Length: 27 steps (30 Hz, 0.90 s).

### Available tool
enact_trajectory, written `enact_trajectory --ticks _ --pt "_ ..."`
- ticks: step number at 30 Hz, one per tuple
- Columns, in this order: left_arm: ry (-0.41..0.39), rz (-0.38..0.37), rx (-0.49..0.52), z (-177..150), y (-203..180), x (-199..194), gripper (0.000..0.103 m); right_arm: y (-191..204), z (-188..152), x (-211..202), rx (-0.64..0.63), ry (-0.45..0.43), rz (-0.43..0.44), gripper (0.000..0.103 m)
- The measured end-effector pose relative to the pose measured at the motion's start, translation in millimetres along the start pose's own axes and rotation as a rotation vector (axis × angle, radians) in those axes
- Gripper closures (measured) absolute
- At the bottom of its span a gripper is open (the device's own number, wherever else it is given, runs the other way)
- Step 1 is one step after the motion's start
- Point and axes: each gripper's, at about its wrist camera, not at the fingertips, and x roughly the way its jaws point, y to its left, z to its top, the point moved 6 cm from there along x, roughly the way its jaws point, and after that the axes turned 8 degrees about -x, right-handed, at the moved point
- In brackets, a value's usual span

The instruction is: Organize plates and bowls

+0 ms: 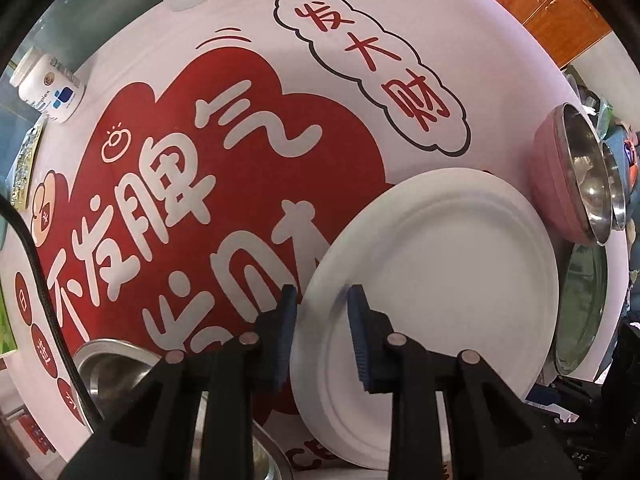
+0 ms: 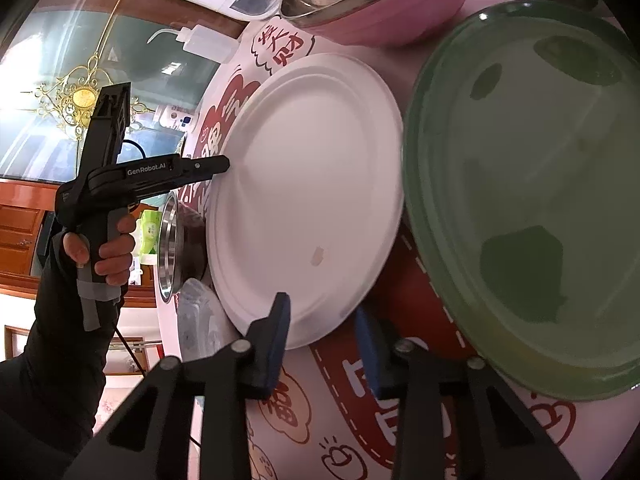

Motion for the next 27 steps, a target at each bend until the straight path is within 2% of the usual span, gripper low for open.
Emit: enact_trajectory --ticks 4,12,27 --pt "0.006 0.001 -0.001 1 -3 2 0.079 -2 0 0 0.007 0.001 -0.002 0.08" --pt "0.001 -0.008 -0.006 1 3 2 0.079 0 0 1 0.003 -0.001 0.001 0.08" --pt "0.02 -0.098 -0.136 1 36 7 0.079 6 7 -11 -0.074 -0.027 0.004 0.085"
